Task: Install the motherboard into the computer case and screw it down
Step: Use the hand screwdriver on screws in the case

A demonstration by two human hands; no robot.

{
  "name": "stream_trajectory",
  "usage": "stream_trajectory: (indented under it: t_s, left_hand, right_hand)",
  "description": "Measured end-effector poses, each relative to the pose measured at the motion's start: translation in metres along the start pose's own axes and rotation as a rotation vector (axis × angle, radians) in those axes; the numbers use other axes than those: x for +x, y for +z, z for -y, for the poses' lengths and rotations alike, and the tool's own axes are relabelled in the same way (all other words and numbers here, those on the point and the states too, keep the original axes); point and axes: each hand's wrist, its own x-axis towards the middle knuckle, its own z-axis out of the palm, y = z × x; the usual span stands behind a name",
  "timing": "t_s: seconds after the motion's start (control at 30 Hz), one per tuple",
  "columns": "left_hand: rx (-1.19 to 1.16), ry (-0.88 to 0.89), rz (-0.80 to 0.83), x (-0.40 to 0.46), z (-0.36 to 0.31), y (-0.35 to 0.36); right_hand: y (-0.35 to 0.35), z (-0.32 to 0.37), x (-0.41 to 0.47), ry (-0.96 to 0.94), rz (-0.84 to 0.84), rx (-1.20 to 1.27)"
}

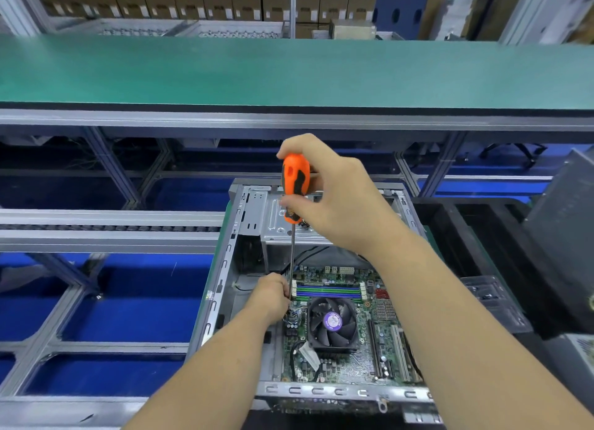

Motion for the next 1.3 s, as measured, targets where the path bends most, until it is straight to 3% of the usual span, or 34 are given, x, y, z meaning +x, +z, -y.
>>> stream_trajectory:
  t_s: [0.13, 0.3, 0.43, 0.53, 0.77, 1.0, 1.3]
  left_hand:
    - [0.031, 0.000, 0.017, -0.002, -0.002, -0.002]
    - [0.080, 0.012, 0.045, -0.002, -0.003, -0.002]
    - [0.114, 0.009, 0.057, -0.002, -0.004, -0.004]
    - [0.120, 0.007, 0.057, -0.003, -0.006, -0.004]
    - [0.125, -0.027, 0.045, -0.004, -0.005, -0.003]
    - [0.085, -0.041, 0.034, -0.002, -0.005, -0.003]
    - [0.082, -0.037, 0.015, -0.002, -0.006, -0.003]
  right_hand:
    - [0.005, 0.007, 0.003, -0.036, 0.009, -0.087]
    - [-0.001, 0.010, 0.010, -0.008, 0.171, 0.071]
    - [0.003, 0.007, 0.012, -0.052, -0.045, -0.128]
    - [0.006, 0.002, 0.008, -0.033, -0.118, -0.087]
    - [0.003, 0.006, 0.005, -0.005, 0.232, 0.062]
    - [0.002, 0.004, 0.002, 0.012, 0.070, -0.040]
    - [-0.001, 0.005, 0.001, 0.001, 0.126, 0.037]
